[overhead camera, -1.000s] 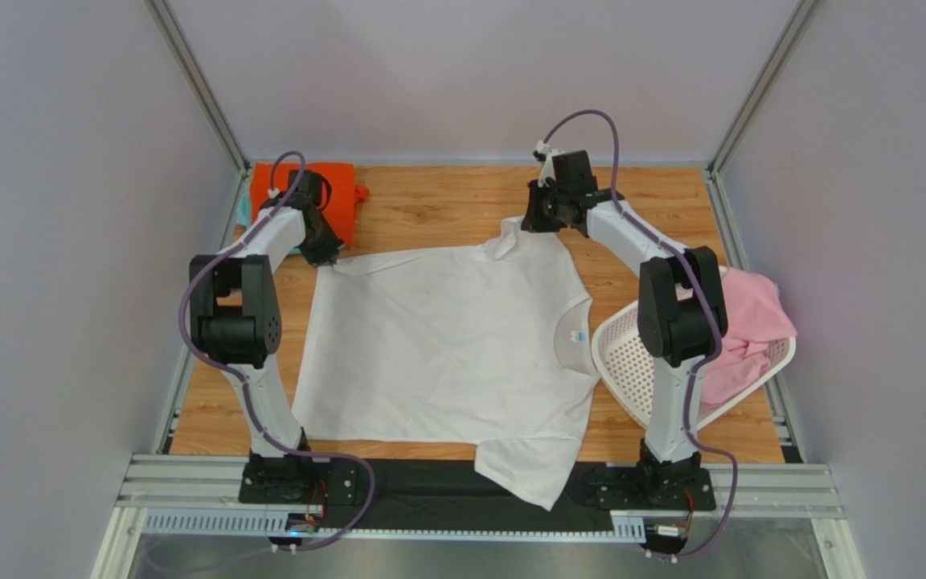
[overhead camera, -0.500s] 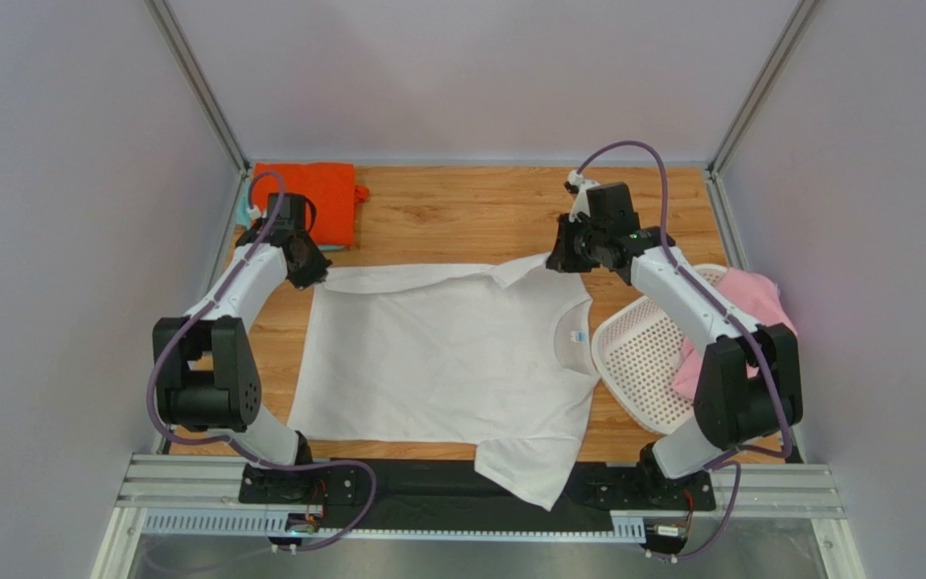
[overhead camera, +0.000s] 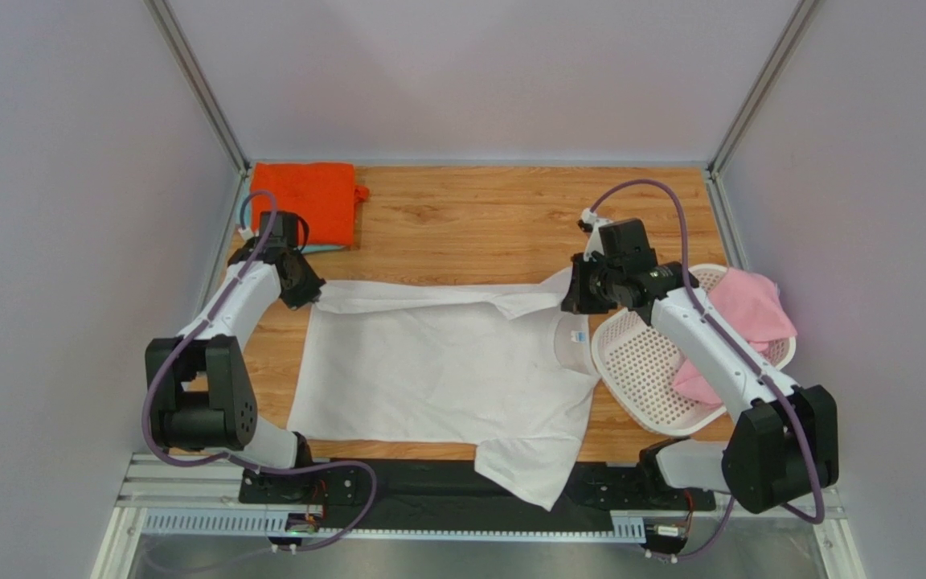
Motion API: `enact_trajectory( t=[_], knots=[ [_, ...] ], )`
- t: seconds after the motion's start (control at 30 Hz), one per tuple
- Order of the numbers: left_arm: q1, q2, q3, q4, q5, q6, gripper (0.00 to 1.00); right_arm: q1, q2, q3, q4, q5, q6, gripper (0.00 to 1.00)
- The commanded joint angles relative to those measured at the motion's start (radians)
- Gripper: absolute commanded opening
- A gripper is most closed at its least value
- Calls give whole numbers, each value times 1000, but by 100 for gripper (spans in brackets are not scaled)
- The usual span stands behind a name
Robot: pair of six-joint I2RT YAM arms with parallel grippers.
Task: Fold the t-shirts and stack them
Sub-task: Fold the tshirt
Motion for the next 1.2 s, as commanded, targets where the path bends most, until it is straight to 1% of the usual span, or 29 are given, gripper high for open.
enact_trajectory(
  t=[0.0, 0.17, 0.27, 0.33, 0.37, 0.4, 0.43, 0.47, 0.5, 0.53, 0.57, 0.67, 0.73, 0.87, 0.93, 0.97, 1.1, 1.17],
  knots=[
    [11, -36, -24, -8, -16, 13, 0, 18, -45, -46, -50, 19, 33, 1],
    [11, -47, -57, -11, -19, 21, 0, 79, -82, -145, -65, 78, 99, 4],
    [11, -47, -66, -34, -42, 13, 1, 124, -102, -195, -89, 65, 117, 11],
    [11, -48, -73, -50, -65, 6, 4, 147, -110, -227, -108, 77, 137, 12],
    [13, -50, -76, -58, -74, -1, 11, 148, -122, -234, -111, 81, 154, 15],
    [11, -50, -76, -63, -79, -7, 24, 150, -130, -241, -111, 82, 157, 33],
    [13, -56, -76, -75, -76, -8, 31, 151, -136, -244, -113, 77, 159, 42],
    [11, -61, -76, -75, -67, -8, 40, 151, -150, -239, -117, 71, 154, 48],
    [13, -67, -73, -75, -61, -5, 57, 153, -156, -232, -117, 54, 148, 99],
    [11, -83, -72, -83, -58, -5, 64, 156, -164, -215, -117, 42, 146, 100],
    [13, -105, -69, -87, -48, -4, 76, 158, -176, -205, -117, 16, 137, 100],
    [13, -142, -66, -95, -22, -4, 92, 171, -191, -164, -103, -21, 127, 100],
    [13, -182, -64, -97, -2, -4, 98, 174, -194, -141, -90, -52, 111, 100],
    [11, -223, -57, -78, 96, 1, 100, 174, -165, -78, -70, -64, 96, 100],
    [8, -214, -53, -55, 114, 1, 100, 176, -122, -66, -38, -53, 100, 100],
    [7, -206, -52, -48, 149, 2, 100, 176, -104, -52, -25, -49, 107, 100],
    [-1, -112, -47, 9, 212, 10, 100, 176, 25, -8, 54, -6, 130, 100],
    [-8, -67, -40, 26, 244, 18, 100, 176, 118, 18, 65, 20, 146, 100]
  ],
)
